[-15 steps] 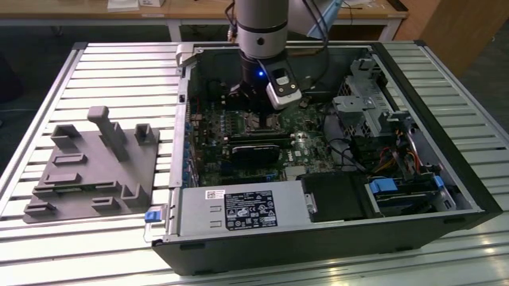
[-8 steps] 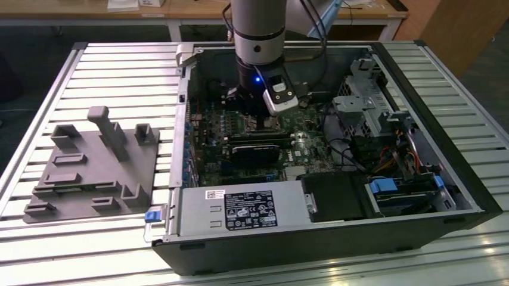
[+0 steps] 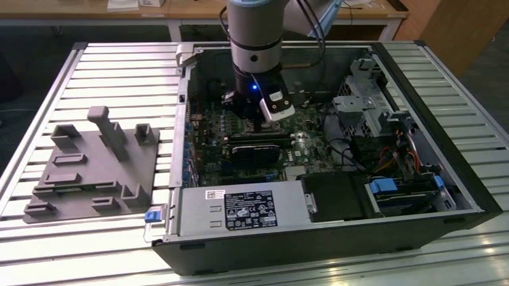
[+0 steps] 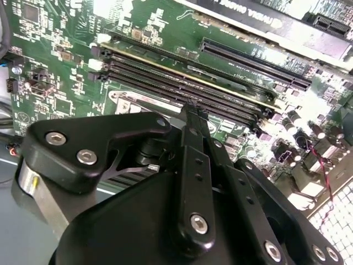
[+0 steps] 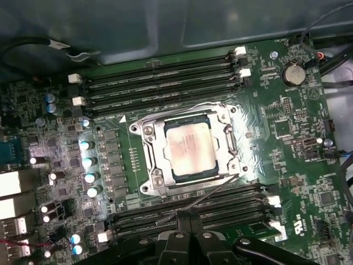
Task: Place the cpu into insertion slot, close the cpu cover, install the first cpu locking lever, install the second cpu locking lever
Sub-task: 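Install the second cpu locking lever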
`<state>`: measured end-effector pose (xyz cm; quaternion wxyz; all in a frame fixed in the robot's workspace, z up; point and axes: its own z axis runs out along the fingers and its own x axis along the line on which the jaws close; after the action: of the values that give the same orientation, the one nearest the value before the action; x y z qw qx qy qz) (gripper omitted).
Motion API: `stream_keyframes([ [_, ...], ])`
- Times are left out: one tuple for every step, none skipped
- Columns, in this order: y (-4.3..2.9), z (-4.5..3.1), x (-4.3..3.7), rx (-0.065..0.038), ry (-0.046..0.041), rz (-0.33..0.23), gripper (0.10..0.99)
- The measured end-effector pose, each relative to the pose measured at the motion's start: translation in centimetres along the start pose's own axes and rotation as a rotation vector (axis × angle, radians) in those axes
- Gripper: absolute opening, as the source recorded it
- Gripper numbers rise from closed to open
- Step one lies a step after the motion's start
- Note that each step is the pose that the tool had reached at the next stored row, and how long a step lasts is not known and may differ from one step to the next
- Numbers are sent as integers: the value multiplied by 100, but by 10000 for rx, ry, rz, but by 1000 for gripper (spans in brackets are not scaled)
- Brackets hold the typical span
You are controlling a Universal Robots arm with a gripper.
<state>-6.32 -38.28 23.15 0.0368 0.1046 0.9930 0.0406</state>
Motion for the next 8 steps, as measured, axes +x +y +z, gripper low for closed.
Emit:
stream_keyframes([
  [-12,4,6,-87,18,7,106],
  [-22,8,9,-168,35,12,106],
  [-31,12,10,-254,53,18,106],
  [-40,16,10,-342,71,24,106],
  [-49,21,10,-434,90,31,106],
  [-54,25,10,-512,107,37,106],
  [-58,30,10,-572,120,40,106],
  [-63,36,10,-637,135,44,106],
])
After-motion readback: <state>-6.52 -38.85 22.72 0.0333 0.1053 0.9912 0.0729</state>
